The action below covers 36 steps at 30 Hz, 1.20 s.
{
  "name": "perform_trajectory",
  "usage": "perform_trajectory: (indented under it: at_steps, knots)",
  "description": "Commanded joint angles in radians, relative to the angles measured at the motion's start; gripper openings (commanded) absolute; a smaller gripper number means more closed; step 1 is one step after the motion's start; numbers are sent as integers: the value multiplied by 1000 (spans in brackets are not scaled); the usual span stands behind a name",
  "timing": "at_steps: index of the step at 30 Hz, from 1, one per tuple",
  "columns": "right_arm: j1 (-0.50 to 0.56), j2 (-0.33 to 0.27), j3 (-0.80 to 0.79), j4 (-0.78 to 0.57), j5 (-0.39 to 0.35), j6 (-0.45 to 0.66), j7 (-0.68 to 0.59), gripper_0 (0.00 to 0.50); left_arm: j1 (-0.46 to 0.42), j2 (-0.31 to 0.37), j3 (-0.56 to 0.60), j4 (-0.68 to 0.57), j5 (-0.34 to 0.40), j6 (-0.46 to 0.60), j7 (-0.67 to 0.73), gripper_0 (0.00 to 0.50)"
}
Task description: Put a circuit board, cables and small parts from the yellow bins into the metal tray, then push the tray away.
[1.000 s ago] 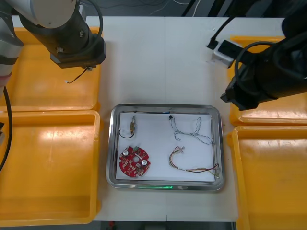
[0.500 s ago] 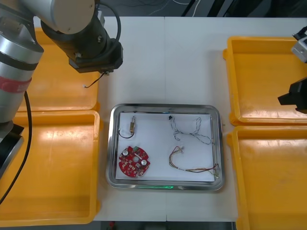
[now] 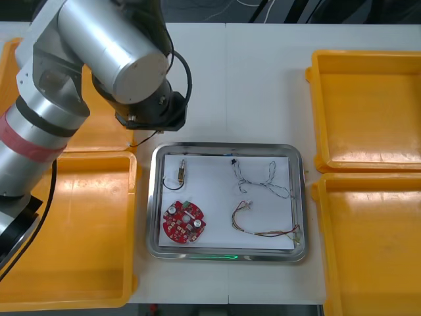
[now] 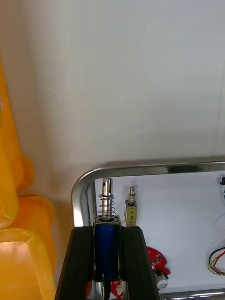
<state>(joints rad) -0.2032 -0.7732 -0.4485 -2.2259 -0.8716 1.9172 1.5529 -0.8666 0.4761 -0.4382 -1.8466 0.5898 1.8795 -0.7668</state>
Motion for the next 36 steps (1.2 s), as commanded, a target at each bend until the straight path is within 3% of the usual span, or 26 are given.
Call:
perform_trajectory:
  at_steps: [1, 8, 17, 27, 36]
  knots:
    - [39, -31, -27, -5, -6, 3, -136, 500, 67, -22, -60, -80, -34, -51, 92, 0]
    - [56, 38, -30, -5, 2, 3, -228, 500, 90, -33, -155, -79, -88, -157, 178, 0]
    - [113, 112, -22, -26, 108, 3, -220, 500, 104, -33, -264, -69, -114, -203, 212, 0]
    - [159, 115, 2, -24, 135, 3, -229, 500, 169, -24, -330, -63, -180, -306, 235, 0]
    - [159, 126, 8, -24, 157, 3, -228, 500, 181, -24, -382, -54, -228, -335, 261, 0]
